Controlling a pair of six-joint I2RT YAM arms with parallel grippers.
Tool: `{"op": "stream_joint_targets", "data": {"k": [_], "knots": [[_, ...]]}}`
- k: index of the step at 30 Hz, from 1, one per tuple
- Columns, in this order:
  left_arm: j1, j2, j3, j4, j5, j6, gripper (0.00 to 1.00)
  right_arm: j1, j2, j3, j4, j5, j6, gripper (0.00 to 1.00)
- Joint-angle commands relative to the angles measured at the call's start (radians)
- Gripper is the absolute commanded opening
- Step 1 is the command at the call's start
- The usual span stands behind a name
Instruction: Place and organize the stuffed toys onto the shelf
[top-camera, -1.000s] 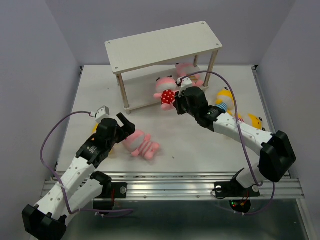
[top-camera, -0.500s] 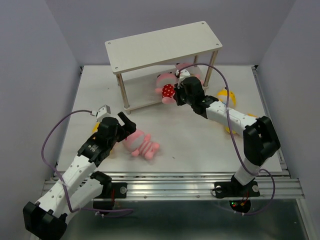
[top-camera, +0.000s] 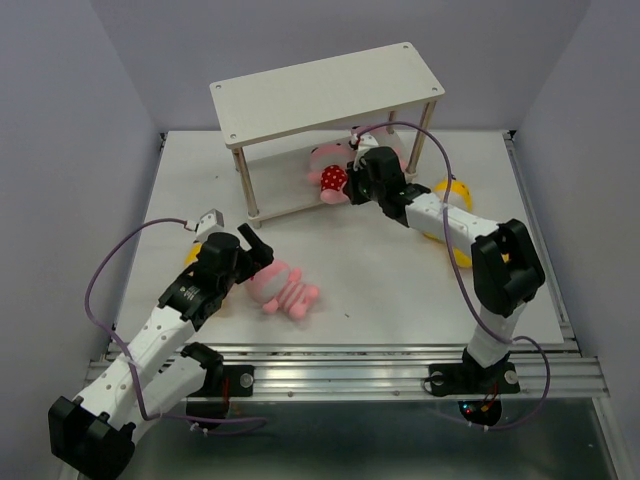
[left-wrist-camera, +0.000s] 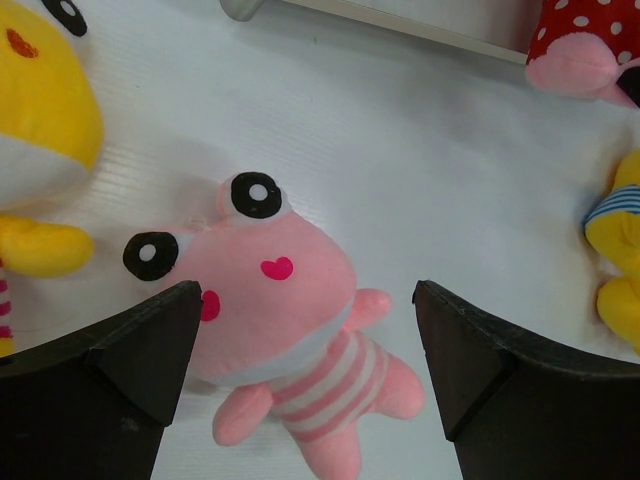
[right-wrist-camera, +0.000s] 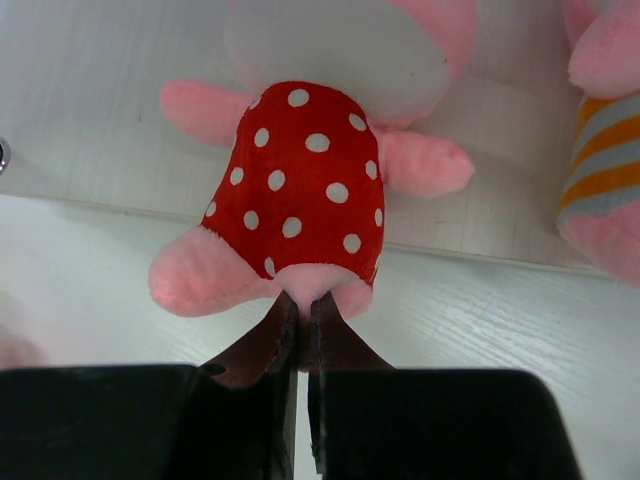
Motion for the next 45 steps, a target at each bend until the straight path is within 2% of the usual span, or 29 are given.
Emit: {"op": "stream_joint_targets", "data": {"k": [1,24,28,30,35,45], "knots": [[0.006,-0.003,0.020,0.030,-0.006,0.015,0.99,-0.016,0.016,0.071,0.081,-0.036,0.023,0.01],[0.006,-0.020,0.021,0.015,-0.016,0.012,0.99,-0.043,0.103,0.121,0.111,-0.024,0.051,0.02],[0.006,-0.018,0.023,0.013,-0.020,0.012,0.99,-0.043,0.099,0.118,0.111,-0.024,0.057,0.18],[0.006,-0.015,0.026,0.012,-0.020,0.011,0.99,-0.043,0.097,0.118,0.111,-0.021,0.055,0.21],[0.006,-0.005,0.031,0.010,-0.019,0.008,0.99,-0.043,0.088,0.114,0.109,-0.010,0.051,0.36],[0.006,-0.008,0.032,0.009,-0.014,0.006,0.99,-0.043,0.059,0.103,0.109,0.006,0.045,0.51]]}}
